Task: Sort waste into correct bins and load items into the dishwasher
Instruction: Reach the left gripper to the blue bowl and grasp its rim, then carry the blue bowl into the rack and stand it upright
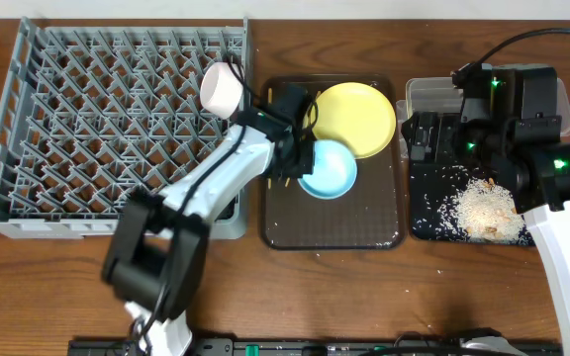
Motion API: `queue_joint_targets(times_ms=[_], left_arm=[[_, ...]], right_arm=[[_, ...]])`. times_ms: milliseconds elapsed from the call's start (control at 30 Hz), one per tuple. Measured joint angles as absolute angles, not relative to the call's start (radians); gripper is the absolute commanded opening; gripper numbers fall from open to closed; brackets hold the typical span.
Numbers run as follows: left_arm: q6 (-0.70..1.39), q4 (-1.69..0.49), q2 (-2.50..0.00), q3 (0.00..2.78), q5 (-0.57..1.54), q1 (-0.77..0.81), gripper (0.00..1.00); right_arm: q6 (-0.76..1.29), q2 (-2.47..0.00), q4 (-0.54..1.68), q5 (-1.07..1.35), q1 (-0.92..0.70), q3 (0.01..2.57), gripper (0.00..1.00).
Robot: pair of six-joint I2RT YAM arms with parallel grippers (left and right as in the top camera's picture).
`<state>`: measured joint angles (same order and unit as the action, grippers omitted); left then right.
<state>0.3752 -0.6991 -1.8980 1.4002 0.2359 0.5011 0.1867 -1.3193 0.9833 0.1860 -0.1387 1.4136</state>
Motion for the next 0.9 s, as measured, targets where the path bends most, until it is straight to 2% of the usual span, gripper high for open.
queue_joint_targets(times_ms=[233, 900], left_arm=[[0.366, -0.730, -1.684, 1.401, 0.062, 0.501, 0.07], [0.364, -0.802, -1.651, 1.401, -1.061, 0.500, 0.07]], right_arm=[[0.187, -1.319, 0.983, 0.186, -0.139, 1.414, 0.99], [0.187, -1.319, 0.983, 0.186, -0.139, 1.414, 0.99]])
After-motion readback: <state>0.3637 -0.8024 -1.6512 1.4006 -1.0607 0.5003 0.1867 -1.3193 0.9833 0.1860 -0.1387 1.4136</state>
